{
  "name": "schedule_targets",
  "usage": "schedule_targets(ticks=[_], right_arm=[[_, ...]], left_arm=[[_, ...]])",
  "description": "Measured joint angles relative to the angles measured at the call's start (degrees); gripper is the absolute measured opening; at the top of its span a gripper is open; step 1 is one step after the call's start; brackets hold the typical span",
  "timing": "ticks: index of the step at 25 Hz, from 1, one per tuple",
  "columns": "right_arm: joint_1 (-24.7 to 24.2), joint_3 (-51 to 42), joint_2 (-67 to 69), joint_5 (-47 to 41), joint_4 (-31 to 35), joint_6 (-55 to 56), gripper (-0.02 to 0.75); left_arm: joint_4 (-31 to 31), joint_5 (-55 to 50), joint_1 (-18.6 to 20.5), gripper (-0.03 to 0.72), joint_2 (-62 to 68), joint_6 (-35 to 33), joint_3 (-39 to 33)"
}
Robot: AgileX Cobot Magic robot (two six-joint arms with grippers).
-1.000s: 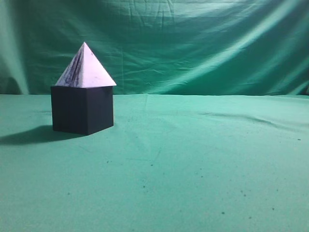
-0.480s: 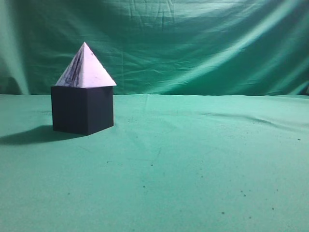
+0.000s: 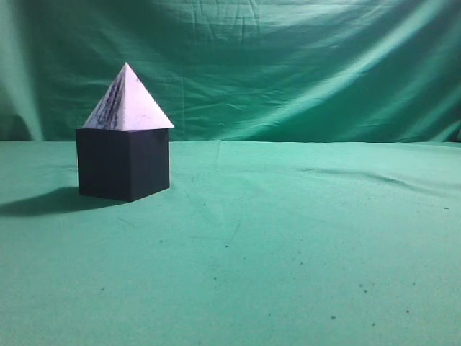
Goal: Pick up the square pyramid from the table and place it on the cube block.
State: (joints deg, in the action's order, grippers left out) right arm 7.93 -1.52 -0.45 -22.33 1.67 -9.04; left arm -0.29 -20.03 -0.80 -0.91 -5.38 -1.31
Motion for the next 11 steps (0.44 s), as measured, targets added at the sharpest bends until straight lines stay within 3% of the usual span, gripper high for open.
schedule_targets(ticks=[11], right_arm=[[0.00,0.00,0.00,0.00,0.00,0.00,0.000]], left_arm=[[0.00,0.00,0.00,0.000,0.00,0.00,0.00]])
